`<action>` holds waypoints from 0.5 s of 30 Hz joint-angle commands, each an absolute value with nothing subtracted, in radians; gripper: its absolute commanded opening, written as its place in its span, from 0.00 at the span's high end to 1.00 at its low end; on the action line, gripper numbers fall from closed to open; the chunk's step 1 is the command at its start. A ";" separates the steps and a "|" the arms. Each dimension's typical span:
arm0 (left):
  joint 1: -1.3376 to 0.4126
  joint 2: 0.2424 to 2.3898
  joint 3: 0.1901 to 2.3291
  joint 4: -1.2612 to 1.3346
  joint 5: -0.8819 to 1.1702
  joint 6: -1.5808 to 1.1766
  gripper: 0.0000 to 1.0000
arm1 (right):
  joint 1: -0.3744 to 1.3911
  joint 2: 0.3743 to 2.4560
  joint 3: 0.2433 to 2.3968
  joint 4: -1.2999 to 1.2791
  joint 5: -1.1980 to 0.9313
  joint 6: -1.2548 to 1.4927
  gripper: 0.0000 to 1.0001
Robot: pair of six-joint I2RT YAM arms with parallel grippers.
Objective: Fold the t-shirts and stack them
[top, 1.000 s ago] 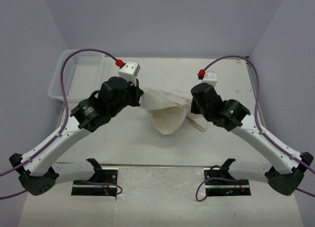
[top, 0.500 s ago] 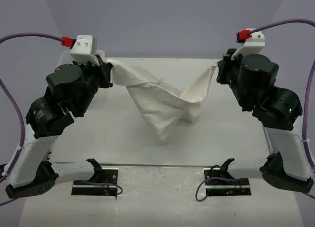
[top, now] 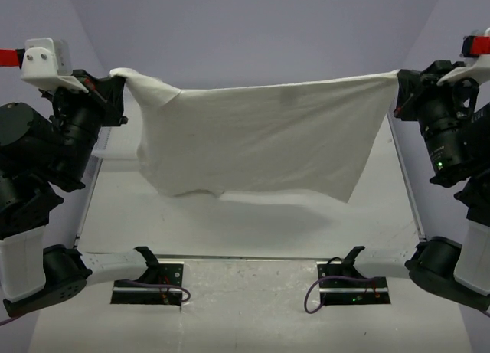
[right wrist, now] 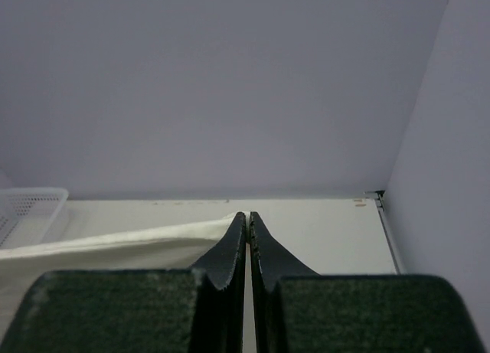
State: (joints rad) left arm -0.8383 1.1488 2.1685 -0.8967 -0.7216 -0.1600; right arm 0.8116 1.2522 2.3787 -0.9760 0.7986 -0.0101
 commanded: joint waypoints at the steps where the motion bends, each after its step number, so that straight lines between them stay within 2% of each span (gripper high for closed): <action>1: -0.839 1.149 2.218 -0.881 -0.715 -0.114 1.00 | 0.815 1.223 2.401 -0.904 0.831 -0.089 1.00; 6: -0.839 1.137 2.206 -0.861 -0.605 -0.117 1.00 | 0.818 1.186 2.408 -0.903 0.807 -0.097 1.00; 15: -0.839 1.080 2.229 -0.778 -0.428 -0.091 1.00 | 0.819 1.103 2.404 -0.988 0.617 -0.020 1.00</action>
